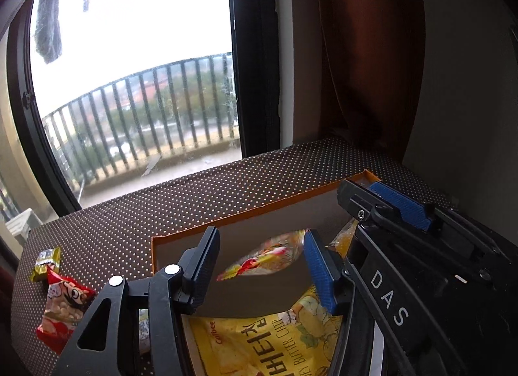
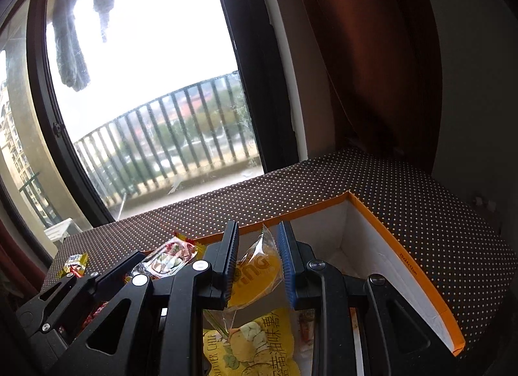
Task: Organize snacks
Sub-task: 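Open the left tool into the box while the right tool releases the cake packet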
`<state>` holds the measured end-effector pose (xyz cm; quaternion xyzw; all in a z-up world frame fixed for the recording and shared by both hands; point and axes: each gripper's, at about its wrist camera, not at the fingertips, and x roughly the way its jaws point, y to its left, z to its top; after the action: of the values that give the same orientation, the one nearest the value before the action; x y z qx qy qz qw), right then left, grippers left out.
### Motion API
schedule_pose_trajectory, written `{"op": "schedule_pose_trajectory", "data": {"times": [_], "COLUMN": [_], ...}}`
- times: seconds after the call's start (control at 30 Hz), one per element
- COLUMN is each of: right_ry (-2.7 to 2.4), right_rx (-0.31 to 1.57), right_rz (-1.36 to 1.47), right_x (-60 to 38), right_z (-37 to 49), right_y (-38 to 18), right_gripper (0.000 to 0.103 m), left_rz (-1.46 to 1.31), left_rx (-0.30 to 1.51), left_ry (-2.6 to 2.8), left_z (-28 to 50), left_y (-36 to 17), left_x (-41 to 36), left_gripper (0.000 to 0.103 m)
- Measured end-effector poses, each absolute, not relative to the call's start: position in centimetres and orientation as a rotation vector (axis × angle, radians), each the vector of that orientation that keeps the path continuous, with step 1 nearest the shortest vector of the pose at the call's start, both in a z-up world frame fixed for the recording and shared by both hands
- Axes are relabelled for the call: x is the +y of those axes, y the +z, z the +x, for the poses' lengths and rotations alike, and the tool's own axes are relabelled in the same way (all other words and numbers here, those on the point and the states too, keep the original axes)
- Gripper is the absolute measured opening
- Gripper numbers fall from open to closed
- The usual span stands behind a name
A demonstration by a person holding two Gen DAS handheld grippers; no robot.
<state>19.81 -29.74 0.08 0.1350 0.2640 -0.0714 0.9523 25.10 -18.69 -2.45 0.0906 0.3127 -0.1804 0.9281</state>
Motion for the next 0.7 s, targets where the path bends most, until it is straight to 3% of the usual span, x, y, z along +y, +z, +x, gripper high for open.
{"op": "schedule_pose_trajectory", "data": {"times": [0.1, 0.17, 0.2, 0.53, 0.57, 0.63, 0.67, 0.7], "right_ry": [-0.152, -0.160, -0.152, -0.111, -0.113, -0.120, -0.124, -0.126], "right_rx": [0.555, 0.558, 0.563, 0.644, 0.649, 0.662, 0.662, 0.656], "right_rz": [0.287, 0.297, 0.303, 0.322, 0.318, 0.308, 0.307, 0.308], "right_x": [-30.6, -30.9, -31.0, -31.0, -30.9, -30.8, -30.7, -30.6], "right_z": [20.3, 20.7, 20.8, 21.7, 22.0, 22.0, 21.8, 21.5], "right_y": [-0.5, -0.8, -1.0, -1.6, -1.6, -1.7, -1.7, -1.6], "right_gripper": [0.028, 0.027, 0.022, 0.021, 0.025, 0.043, 0.059, 0.068], "left_rz": [0.207, 0.196, 0.190, 0.194, 0.198, 0.201, 0.198, 0.195], "left_rx": [0.670, 0.700, 0.723, 0.767, 0.762, 0.753, 0.749, 0.746], "left_ry": [-0.341, -0.360, -0.378, -0.382, -0.378, -0.377, -0.381, -0.385], "left_z": [26.2, 26.7, 27.0, 27.1, 26.9, 26.4, 26.2, 26.0], "left_y": [-2.9, -3.0, -3.2, -2.8, -2.7, -2.6, -2.6, -2.5], "left_x": [-19.0, -19.0, -19.0, -19.6, -19.5, -19.3, -19.2, -19.0], "left_gripper": [0.071, 0.088, 0.091, 0.092, 0.092, 0.092, 0.092, 0.092]}}
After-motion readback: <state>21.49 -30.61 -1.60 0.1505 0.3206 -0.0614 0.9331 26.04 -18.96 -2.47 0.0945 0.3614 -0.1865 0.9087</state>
